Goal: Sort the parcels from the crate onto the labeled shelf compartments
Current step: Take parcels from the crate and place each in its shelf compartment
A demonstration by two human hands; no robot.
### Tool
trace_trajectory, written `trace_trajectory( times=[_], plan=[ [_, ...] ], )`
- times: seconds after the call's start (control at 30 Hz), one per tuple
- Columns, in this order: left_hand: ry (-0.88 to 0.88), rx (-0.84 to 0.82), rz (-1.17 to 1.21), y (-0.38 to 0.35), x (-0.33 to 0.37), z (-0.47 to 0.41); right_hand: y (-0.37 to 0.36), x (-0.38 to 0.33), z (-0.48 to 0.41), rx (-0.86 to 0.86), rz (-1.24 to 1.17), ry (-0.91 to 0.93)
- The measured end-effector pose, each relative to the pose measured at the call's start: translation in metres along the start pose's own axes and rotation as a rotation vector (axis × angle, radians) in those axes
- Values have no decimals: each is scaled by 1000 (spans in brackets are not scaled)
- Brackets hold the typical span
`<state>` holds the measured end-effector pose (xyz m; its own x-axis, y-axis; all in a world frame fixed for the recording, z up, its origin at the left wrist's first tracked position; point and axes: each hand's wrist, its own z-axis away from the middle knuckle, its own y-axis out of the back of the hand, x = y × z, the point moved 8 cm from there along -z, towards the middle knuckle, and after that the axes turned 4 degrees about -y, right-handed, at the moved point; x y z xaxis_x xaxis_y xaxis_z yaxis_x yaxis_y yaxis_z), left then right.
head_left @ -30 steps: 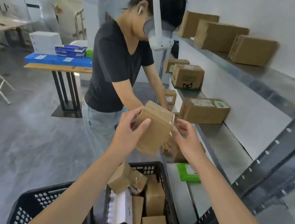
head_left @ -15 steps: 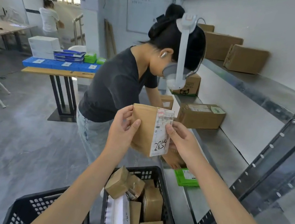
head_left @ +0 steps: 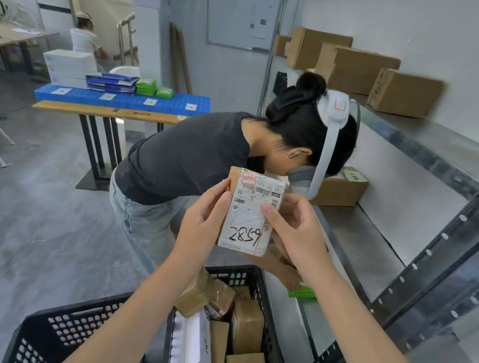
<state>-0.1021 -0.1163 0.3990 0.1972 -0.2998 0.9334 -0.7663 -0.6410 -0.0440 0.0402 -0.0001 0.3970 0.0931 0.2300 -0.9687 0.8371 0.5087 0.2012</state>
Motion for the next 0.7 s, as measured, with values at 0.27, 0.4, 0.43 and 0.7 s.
trace_trajectory(
  times=[0.27,0.4,0.43,0.7],
  plan=[
    [27,-54,81,-3,3,4,-5,-8,6,26,22,46],
    [22,-51,73,-1,4,5,-7,-11,10,27,51,66],
    [22,-47,74,0,3,6,-8,-10,12,8,58,62],
    [98,-122,110,-28,-10,23,14,12,35,36,113,-26]
  ],
)
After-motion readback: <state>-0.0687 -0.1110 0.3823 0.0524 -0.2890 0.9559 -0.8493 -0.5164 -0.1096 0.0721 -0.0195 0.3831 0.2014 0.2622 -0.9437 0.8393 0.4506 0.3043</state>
